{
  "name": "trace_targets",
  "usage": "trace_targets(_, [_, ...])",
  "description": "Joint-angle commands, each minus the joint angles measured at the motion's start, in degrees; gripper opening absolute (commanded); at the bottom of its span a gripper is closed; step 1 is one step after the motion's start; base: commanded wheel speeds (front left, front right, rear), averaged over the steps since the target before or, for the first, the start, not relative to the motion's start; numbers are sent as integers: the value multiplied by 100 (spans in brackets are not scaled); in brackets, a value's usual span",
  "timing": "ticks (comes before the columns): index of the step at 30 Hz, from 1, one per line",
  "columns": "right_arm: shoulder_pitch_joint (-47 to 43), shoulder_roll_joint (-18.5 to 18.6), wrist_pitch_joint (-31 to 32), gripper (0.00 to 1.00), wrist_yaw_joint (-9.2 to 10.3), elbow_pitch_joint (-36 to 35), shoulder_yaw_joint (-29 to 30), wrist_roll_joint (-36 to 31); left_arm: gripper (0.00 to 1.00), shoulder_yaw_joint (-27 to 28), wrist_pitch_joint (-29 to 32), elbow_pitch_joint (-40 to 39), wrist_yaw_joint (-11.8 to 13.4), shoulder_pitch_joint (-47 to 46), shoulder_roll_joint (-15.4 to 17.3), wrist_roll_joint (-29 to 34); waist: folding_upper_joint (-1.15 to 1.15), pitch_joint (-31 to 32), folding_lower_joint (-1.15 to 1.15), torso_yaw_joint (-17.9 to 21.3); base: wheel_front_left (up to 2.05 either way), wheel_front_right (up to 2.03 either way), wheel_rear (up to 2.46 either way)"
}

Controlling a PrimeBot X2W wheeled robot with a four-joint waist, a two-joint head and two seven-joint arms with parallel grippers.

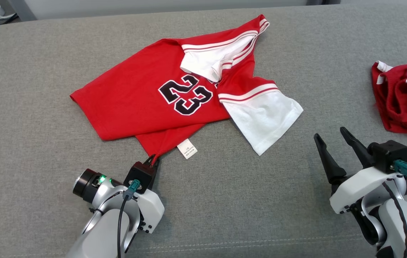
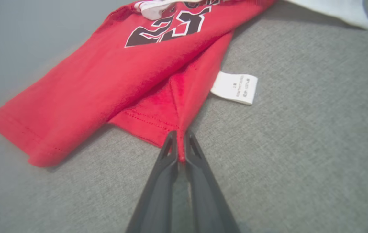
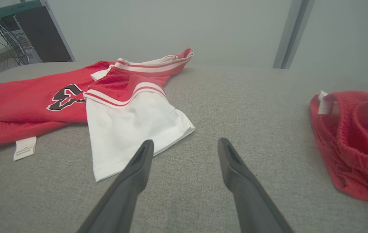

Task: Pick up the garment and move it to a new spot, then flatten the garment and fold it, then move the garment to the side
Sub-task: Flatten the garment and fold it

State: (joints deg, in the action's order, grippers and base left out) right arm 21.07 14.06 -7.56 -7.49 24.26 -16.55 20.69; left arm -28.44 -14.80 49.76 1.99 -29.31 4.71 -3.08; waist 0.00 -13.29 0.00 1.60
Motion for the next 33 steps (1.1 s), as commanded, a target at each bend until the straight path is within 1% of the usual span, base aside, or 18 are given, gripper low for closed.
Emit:
trace_targets(1, [-92,25,11,100,0,-142,-16,73,7,192,-20,-181,-23,21,147,-50,0,31,0,-58,0,0,0])
trace_targets(6, [-91,6,-40,100,0,61,128,390,7,254,-20,-394,2,180,264,-90,0,88,0,-273,0,0,0])
trace_targets(8, [-49,52,-66,100,0,179,151,456,7,312,-20,-437,39,232,308,-125,0,97,0,-384,0,0,0])
trace_targets(12, [79,85,-99,100,0,384,148,643,9,398,-20,-503,77,319,424,-164,0,83,0,-606,0,0,0])
trace_targets(15, [193,104,-135,100,0,481,50,716,11,389,-20,-535,46,374,469,-157,0,52,0,-767,0,0,0])
trace_targets(19, [352,44,-147,100,0,636,-168,898,12,356,-20,-545,15,404,406,-162,0,1,0,-946,0,0,0])
trace_targets(24, [589,74,-121,100,0,991,-478,958,14,304,-20,-587,1,371,293,-148,0,-92,0,-1112,0,0,0])
trace_targets(33, [793,97,-195,100,0,1495,-757,1001,14,253,-20,-660,-9,331,172,-139,0,-186,0,-1211,0,0,0])
